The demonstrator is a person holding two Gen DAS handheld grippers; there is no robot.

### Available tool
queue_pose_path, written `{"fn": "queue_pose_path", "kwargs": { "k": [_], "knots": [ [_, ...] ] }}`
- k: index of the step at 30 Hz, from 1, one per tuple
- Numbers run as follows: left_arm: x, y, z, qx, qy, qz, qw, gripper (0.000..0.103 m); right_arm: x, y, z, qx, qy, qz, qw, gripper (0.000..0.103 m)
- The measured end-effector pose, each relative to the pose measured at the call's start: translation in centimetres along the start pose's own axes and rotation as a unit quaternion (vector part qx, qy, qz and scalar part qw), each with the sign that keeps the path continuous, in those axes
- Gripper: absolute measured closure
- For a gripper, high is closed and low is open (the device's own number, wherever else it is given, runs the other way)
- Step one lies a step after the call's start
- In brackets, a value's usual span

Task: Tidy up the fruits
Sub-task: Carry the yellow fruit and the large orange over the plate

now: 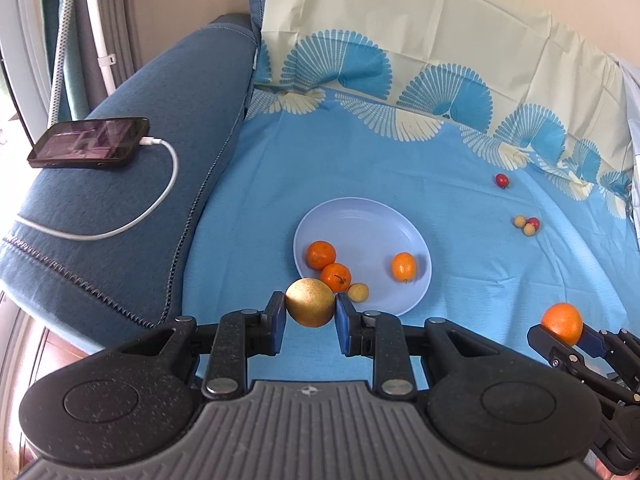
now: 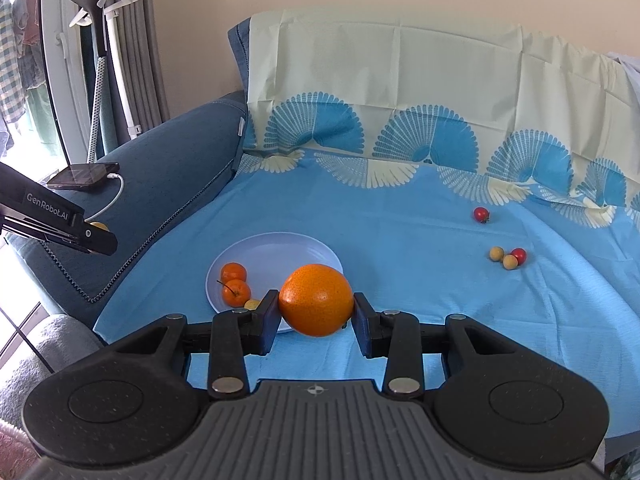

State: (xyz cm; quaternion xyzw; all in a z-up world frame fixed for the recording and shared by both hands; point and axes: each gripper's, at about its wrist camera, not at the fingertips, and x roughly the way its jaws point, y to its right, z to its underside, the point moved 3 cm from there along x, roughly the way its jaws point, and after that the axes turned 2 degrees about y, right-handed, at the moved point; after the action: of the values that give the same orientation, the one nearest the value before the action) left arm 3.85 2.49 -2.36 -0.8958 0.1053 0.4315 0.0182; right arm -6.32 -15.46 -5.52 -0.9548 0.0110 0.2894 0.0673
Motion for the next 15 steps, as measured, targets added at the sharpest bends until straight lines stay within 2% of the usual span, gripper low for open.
{"fn": "queue_pose_path", "kwargs": {
  "k": [15],
  "knots": [
    [9.5, 3.1, -4.2, 0.021, -0.035, 0.003, 0.9992, 0.074, 9.5, 0.4, -1.5, -0.011, -0.021, -0.008, 1.000, 0.063]
  ]
}}
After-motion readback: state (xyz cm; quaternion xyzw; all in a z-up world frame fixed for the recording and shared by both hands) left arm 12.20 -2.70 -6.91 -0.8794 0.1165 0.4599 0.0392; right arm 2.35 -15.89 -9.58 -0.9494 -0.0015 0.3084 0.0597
